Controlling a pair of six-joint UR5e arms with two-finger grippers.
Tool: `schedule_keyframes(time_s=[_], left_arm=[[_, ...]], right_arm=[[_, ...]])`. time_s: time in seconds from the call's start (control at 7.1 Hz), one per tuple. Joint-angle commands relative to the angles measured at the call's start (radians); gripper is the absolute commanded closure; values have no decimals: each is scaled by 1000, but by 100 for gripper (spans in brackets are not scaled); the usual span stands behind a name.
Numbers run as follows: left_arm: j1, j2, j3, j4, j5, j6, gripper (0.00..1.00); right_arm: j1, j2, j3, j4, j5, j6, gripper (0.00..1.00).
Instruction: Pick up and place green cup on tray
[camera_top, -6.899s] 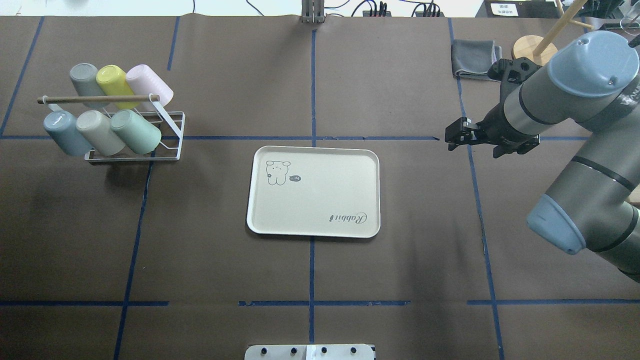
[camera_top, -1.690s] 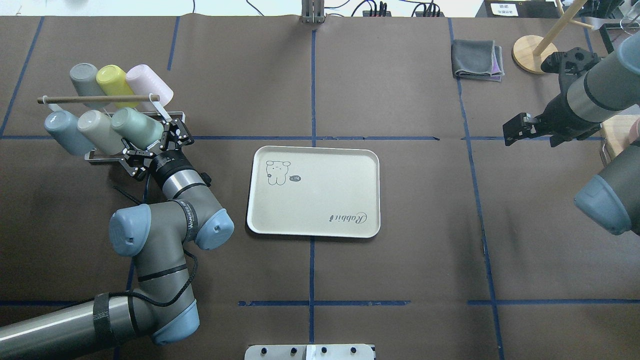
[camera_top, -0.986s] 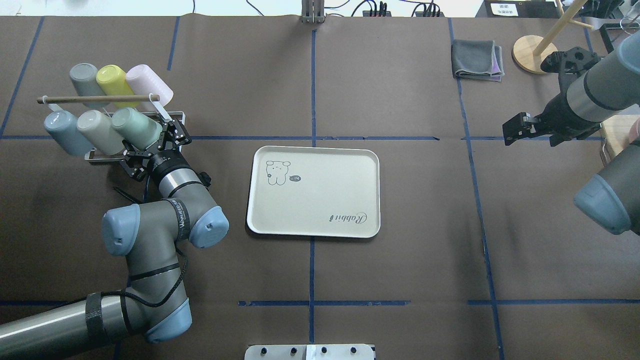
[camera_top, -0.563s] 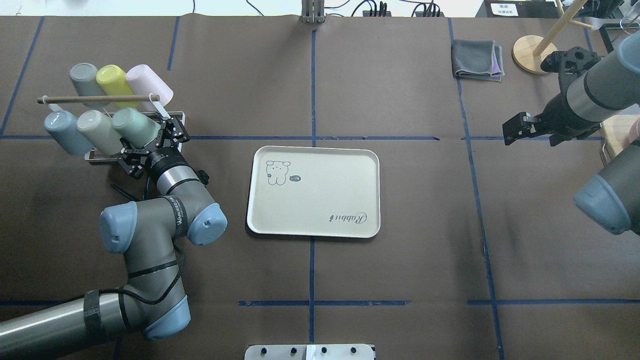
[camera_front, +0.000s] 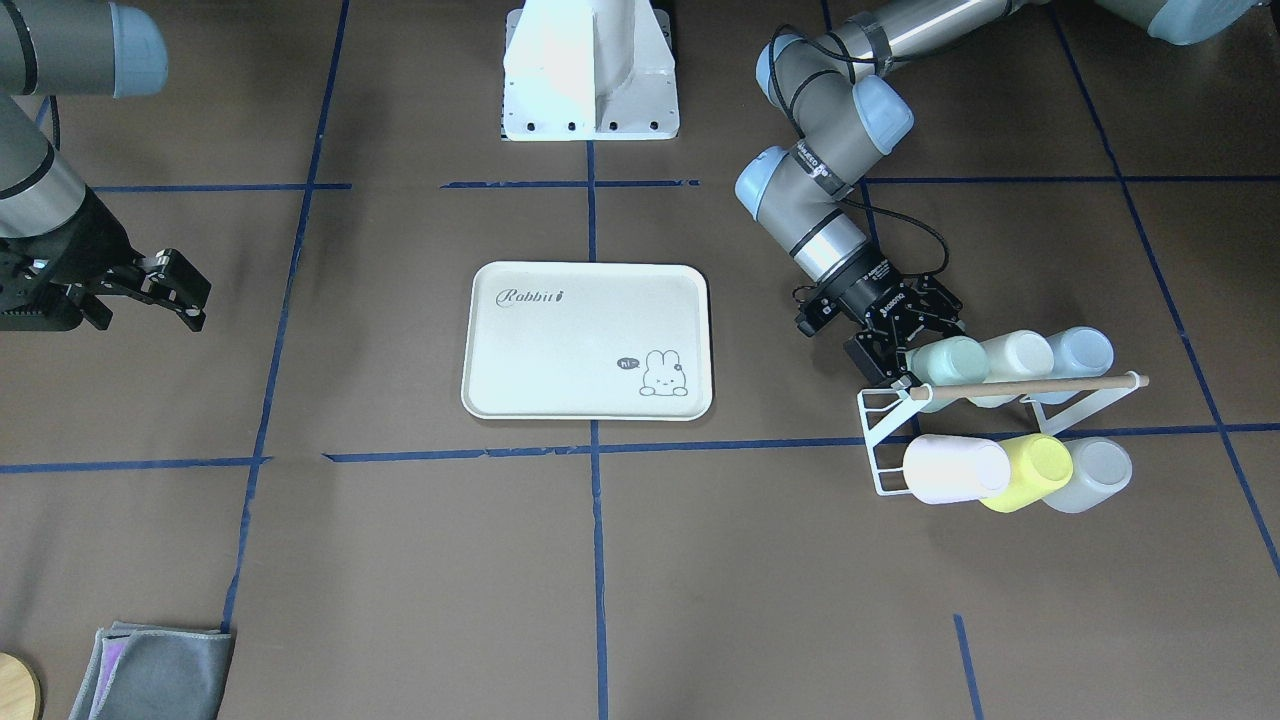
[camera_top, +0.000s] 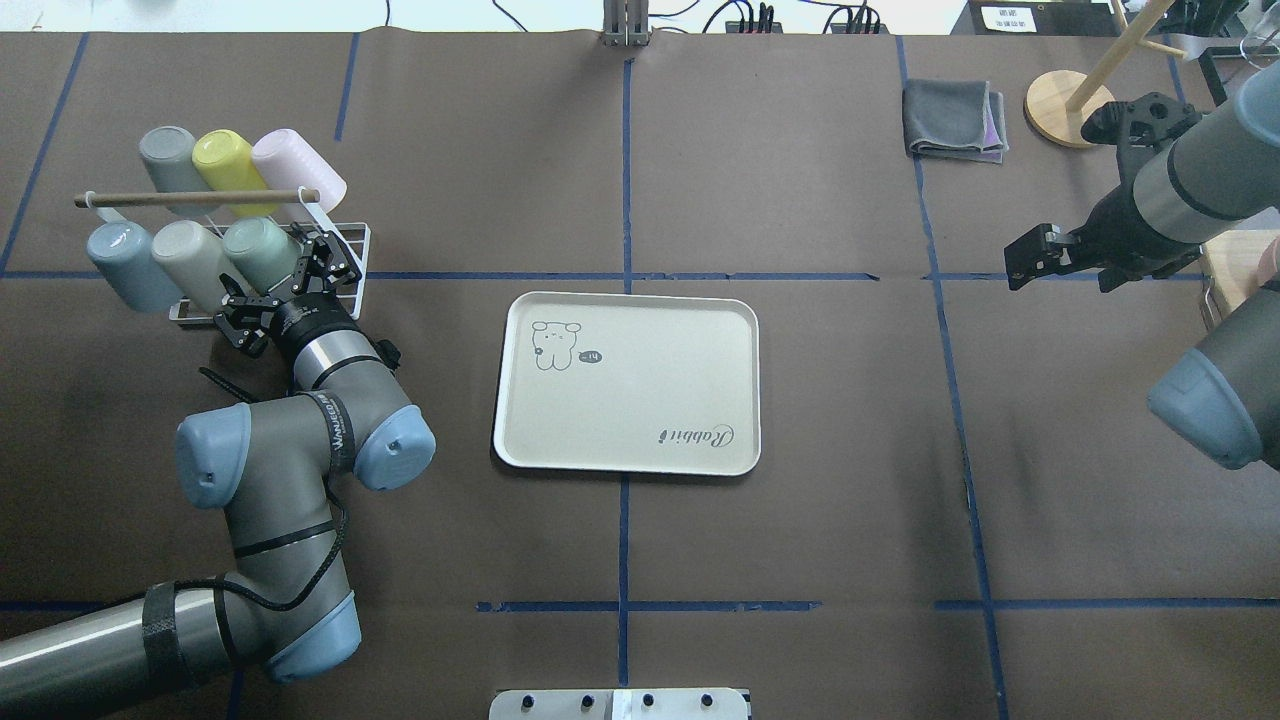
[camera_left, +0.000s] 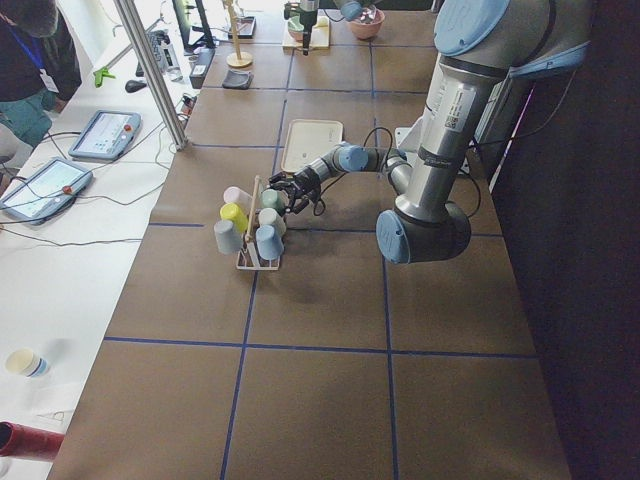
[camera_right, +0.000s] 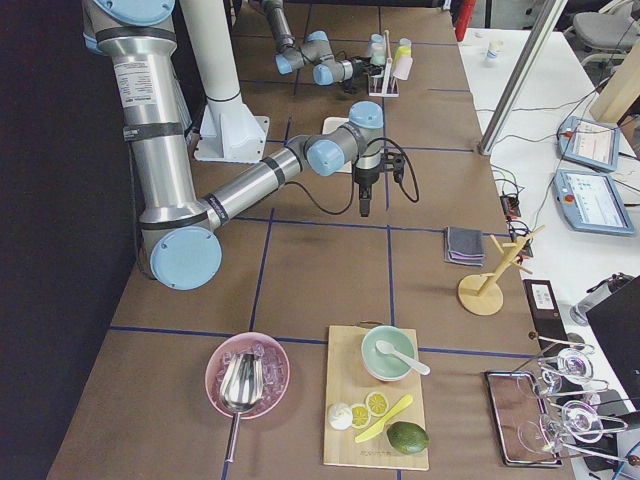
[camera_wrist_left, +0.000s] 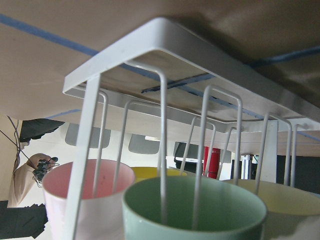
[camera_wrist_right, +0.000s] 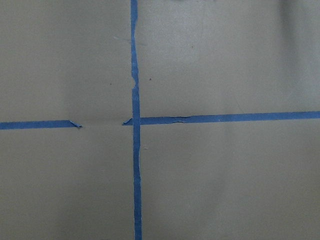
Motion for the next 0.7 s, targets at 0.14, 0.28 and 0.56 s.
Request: schedule_keyframes(time_s=[0.14,0.28,0.56], left_arm=[[9,2,5,0,0,2,1],[9,-3,8,0,0,6,1],[10,-4,14,2,1,35,2]], right_arm=[[0,-1,-1,0,-1,0,0],[0,1,-1,0,-1,0,0],[0,-1,-3,0,-1,0,0]])
